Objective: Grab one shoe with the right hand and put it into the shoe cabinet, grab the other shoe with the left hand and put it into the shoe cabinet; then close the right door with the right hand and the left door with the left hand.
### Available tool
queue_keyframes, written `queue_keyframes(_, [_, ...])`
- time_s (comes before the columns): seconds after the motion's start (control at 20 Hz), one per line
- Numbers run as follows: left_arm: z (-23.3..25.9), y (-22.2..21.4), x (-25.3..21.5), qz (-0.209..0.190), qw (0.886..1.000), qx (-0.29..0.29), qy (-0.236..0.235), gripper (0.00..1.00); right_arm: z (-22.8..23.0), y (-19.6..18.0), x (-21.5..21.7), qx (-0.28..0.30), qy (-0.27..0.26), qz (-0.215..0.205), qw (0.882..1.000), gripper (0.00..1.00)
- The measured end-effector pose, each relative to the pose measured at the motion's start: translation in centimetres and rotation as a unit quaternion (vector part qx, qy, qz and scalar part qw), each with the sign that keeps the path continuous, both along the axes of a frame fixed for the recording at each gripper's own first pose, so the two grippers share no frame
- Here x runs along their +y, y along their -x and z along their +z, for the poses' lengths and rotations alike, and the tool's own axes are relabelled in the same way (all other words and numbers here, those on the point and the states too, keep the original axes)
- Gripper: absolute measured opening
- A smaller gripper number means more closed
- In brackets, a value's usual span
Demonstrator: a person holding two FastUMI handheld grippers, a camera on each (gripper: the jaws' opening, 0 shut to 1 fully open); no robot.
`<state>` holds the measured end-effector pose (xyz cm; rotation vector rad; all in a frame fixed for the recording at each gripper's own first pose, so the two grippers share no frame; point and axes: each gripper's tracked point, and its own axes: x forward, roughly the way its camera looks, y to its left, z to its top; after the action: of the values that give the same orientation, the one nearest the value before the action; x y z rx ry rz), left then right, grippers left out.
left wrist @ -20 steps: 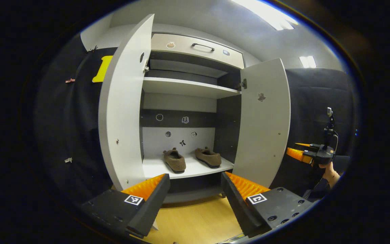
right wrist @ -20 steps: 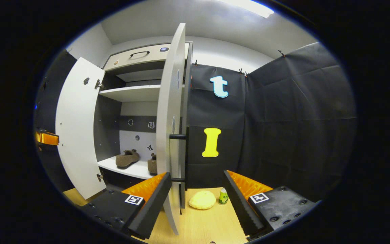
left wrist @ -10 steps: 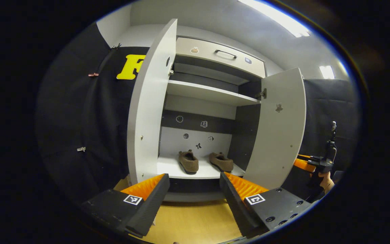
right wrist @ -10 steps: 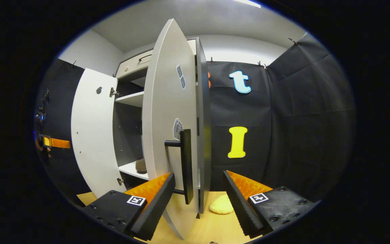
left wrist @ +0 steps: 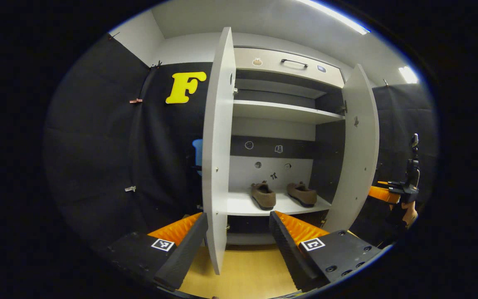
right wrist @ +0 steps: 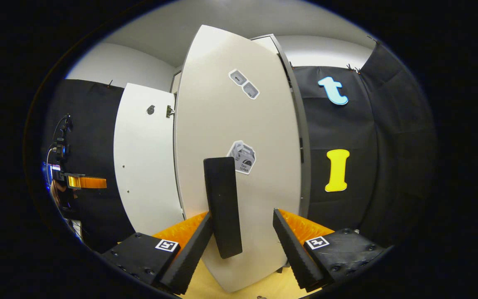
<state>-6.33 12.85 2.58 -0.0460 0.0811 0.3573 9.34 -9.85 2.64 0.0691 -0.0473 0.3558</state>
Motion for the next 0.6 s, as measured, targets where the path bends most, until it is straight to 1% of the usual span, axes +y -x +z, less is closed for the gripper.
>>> queue_keyframes(0.15, [-0.4, 1.1, 2.5, 0.026, 1.000, 0.005, 0.002, 0.95, -0.7, -2.6, 3.5, 0.012, -0.021, 0.012, 1.000, 0.95])
queue_keyframes(0.25, [-0.4, 2.0, 4.1, 0.040, 0.999, -0.001, 0.006, 0.95, -1.3, -4.1, 4.9, 0.018, -0.017, 0.011, 1.000, 0.98])
queue_keyframes(0.45, [0.0, 3.8, 8.1, 0.066, 0.997, -0.023, 0.022, 0.95, -1.5, -8.2, 8.9, -0.001, -0.005, -0.025, 1.000, 0.98])
queue_keyframes(0.6, [0.2, 3.2, 9.7, 0.055, 0.997, -0.041, 0.037, 0.95, -1.5, -9.4, 9.7, -0.011, 0.004, -0.047, 0.999, 0.98])
